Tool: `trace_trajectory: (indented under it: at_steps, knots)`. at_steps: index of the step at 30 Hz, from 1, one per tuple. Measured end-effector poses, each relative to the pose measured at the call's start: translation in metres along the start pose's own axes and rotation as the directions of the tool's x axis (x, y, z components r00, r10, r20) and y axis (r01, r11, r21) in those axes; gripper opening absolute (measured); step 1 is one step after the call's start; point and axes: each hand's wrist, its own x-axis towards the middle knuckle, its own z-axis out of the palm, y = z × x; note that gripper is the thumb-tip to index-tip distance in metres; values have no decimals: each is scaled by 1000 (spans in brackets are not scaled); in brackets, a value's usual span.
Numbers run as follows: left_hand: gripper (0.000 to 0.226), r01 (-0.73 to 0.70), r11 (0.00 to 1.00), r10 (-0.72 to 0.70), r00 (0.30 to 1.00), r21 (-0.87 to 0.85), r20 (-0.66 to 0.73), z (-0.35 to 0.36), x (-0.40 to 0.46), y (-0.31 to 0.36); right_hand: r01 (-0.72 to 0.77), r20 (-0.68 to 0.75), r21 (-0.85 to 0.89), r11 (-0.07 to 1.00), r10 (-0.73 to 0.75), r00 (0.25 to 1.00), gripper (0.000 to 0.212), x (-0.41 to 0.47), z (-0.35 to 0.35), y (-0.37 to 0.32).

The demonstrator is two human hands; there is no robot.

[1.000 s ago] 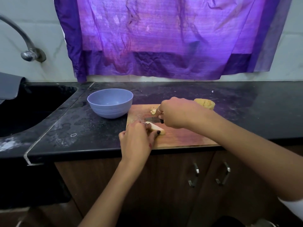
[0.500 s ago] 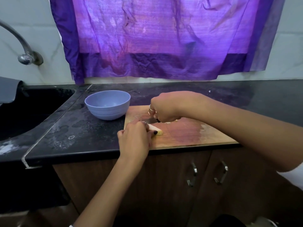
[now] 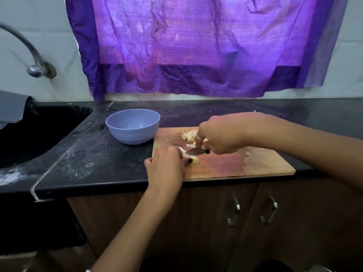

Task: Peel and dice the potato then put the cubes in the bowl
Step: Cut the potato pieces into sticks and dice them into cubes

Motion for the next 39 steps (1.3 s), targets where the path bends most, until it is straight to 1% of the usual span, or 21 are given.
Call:
trace_trajectory:
  at_steps: [2, 3, 7, 12, 14, 15, 16, 18, 21, 23, 24, 27, 28, 30, 31, 33, 36, 39]
  knots:
    - [27, 4, 1000, -4, 1000, -2, 3, -1, 0, 0, -8, 13, 73, 997, 7, 1000, 30, -9, 5, 6]
    - [27, 9, 1000, -9, 1000, -6, 3, -2, -1, 0, -13, 7, 82, 997, 13, 1000, 30, -11, 9, 6]
    - [28, 33, 999, -32, 999, -33, 25, -8, -2, 3, -22, -46, 38, 999, 24, 999, 29, -14, 19, 5]
    - [28, 28, 999, -27, 999, -37, 35, -9, -4, 5, -28, -26, 127, 991, 32, 999, 29, -31, 23, 15]
    - [30, 22, 1000, -22, 999, -20, 27, -8, -5, 5, -23, -45, 120, 993, 28, 999, 28, -40, 31, 13]
    - [30, 21, 1000, -21, 999, -17, 25, -8, -5, 5, -20, -76, 88, 996, 26, 997, 28, -44, 36, 11]
    - [31, 24, 1000, -24, 999, -20, 28, -8, -5, 4, -15, -119, 44, 999, 20, 993, 30, -48, 41, 9]
    - [32, 30, 999, -29, 999, -30, 37, -8, -4, 4, -11, -184, -26, 1000, 6, 983, 40, -56, 52, 3]
    - [32, 25, 999, -24, 999, -25, 36, -6, -4, 3, -44, -207, -63, 997, 30, 978, 55, -56, 72, -13]
    - [33, 16, 1000, -15, 1000, -15, 28, -5, -4, 1, -85, -264, -64, 994, 65, 962, 60, -47, 86, -17]
    - [33, 11, 1000, -10, 1000, -14, 24, -4, -4, 0, -105, -301, -33, 994, 90, 949, 61, -41, 91, -15]
    - [33, -2, 1000, 1, 1000, -30, -2, -1, -6, -4, -158, -371, 115, 981, 190, 909, 57, -28, 100, -9]
    - [35, -6, 1000, 5, 1000, -25, -15, 0, -7, -5, -163, -392, 192, 968, 228, 891, 55, -25, 100, -9]
    - [36, -12, 1000, 12, 999, -9, -43, 3, -7, -5, -144, -436, 355, 924, 300, 849, 44, -19, 98, -10]
    - [36, -12, 1000, 11, 998, -11, -58, 4, -7, -5, -130, -452, 405, 905, 322, 832, 38, -17, 95, -10]
    - [37, -3, 1000, 1, 997, -28, -77, 5, -7, -6, -113, -452, 427, 897, 320, 832, 33, -12, 88, -11]
    - [37, -5, 998, -3, 993, -64, -117, 8, -8, -7, -110, -421, 389, 915, 283, 862, 32, -9, 79, -13]
    - [35, -16, 995, 3, 990, -94, -143, 8, -10, -7, -104, -409, 359, 928, 256, 876, 26, -9, 74, -17]
